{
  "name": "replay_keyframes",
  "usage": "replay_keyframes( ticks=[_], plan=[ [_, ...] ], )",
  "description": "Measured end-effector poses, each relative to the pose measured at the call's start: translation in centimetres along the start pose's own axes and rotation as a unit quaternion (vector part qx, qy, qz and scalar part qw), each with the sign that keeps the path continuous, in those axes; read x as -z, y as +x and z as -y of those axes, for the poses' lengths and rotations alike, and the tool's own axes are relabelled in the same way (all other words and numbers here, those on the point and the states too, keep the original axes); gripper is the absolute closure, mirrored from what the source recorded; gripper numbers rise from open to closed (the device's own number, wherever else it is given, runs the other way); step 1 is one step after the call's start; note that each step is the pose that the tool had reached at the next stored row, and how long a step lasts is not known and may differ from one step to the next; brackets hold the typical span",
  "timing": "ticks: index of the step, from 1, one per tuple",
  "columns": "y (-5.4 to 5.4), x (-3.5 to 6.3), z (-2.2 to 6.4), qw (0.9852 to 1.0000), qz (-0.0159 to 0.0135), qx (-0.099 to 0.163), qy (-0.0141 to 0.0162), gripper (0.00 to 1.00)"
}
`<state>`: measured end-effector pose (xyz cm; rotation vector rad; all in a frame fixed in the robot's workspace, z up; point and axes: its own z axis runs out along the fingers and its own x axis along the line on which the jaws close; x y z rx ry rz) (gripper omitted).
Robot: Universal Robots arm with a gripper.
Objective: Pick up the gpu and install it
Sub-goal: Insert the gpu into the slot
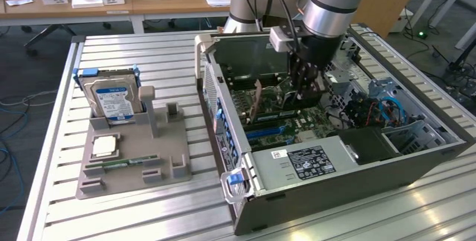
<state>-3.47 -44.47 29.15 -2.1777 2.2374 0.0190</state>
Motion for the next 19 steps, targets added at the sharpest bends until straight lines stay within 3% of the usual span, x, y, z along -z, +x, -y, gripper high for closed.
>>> replay_keyframes(
  ticks=[19],
  plan=[
    [0.21, -0.37, -0.08, 1.0, -0.0004, 0.002, 0.0, 0.74]
  ],
)
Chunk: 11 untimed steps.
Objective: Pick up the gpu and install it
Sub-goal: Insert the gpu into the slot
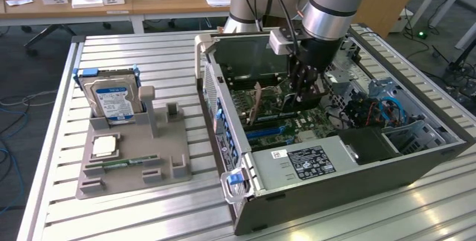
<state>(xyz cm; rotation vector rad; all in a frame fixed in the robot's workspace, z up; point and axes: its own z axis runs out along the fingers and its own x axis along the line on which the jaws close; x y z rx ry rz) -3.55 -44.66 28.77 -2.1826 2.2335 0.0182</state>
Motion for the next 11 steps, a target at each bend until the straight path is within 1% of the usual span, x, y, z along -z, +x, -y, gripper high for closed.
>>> replay_keyframes(
  ticks=[11],
  plan=[
    [0.01, -0.35, -0.08, 1.0, -0.0002, 0.0, 0.0, 0.74]
  ],
)
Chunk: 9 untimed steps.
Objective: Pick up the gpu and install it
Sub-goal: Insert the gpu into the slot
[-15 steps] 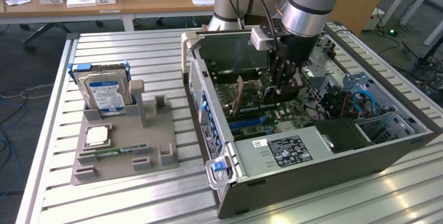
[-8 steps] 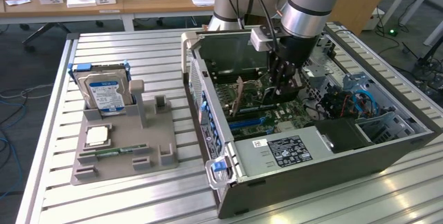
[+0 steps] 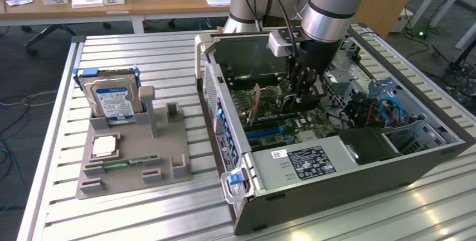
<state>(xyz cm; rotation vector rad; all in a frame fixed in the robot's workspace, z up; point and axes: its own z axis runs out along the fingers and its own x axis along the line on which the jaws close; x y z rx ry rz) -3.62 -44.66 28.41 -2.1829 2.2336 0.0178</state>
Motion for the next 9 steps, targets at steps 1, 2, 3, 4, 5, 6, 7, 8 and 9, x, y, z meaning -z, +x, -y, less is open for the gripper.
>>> replay_keyframes(
  ticks=[1, 2, 3, 4, 5, 6, 7, 8, 9],
  plan=[
    [0.0, 0.0, 0.0, 1.0, 0.0, 0.0, 0.0, 0.74],
    [0.0, -0.01, 0.0, 1.0, 0.0, 0.0, 0.0, 0.74],
    [0.0, -0.02, 0.0, 1.0, 0.0, 0.0, 0.0, 0.74],
    [0.0, -0.06, 0.0, 1.0, 0.0001, 0.0, 0.0, 0.74],
    [0.0, -0.1, 0.0, 1.0, 0.0002, 0.0, 0.0001, 0.74],
    [0.0, -0.14, -0.01, 1.0, 0.0001, 0.0, 0.0, 0.74],
    [0.0, -0.18, -0.01, 1.0, 0.0, 0.0, 0.0, 0.74],
    [0.0, -0.25, -0.02, 1.0, 0.0001, 0.0, 0.0, 0.74],
    [0.01, -0.3, -0.02, 1.0, 0.0001, 0.0, 0.0, 0.74]
  ],
)
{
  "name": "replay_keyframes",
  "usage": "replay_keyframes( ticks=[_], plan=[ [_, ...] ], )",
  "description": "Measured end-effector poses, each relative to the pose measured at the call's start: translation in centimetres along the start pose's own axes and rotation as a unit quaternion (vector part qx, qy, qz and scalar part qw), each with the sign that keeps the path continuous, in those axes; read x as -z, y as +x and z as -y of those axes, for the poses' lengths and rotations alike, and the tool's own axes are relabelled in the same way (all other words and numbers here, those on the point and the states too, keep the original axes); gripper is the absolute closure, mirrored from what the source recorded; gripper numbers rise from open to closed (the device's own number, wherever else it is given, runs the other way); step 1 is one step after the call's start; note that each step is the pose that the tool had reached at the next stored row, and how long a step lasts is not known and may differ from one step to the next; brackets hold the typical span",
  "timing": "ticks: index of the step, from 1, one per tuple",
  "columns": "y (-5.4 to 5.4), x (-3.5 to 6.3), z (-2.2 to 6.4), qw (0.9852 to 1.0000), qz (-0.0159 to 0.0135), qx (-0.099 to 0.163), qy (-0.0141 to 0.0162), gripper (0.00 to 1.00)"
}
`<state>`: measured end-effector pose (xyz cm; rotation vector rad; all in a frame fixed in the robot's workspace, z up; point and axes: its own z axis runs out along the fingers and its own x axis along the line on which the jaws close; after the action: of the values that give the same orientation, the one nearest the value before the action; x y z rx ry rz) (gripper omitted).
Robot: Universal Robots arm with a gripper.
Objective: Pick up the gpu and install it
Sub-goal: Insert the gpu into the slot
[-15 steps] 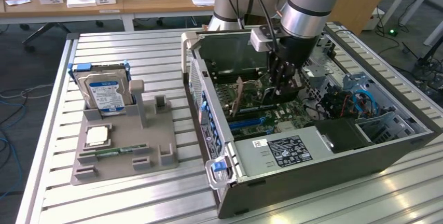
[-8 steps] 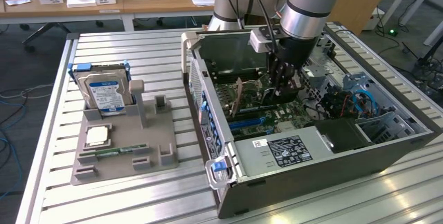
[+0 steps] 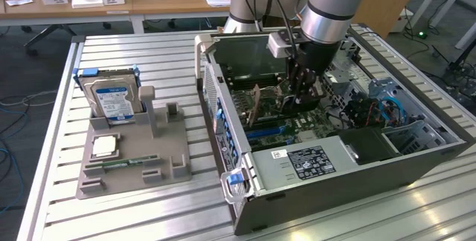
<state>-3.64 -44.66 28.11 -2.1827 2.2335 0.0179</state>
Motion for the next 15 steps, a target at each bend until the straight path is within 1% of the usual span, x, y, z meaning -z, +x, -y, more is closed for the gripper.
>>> replay_keyframes(
  ticks=[15],
  plan=[
    [0.01, -0.41, -0.04, 1.0, 0.0, 0.0, 0.0, 0.74]
  ],
)
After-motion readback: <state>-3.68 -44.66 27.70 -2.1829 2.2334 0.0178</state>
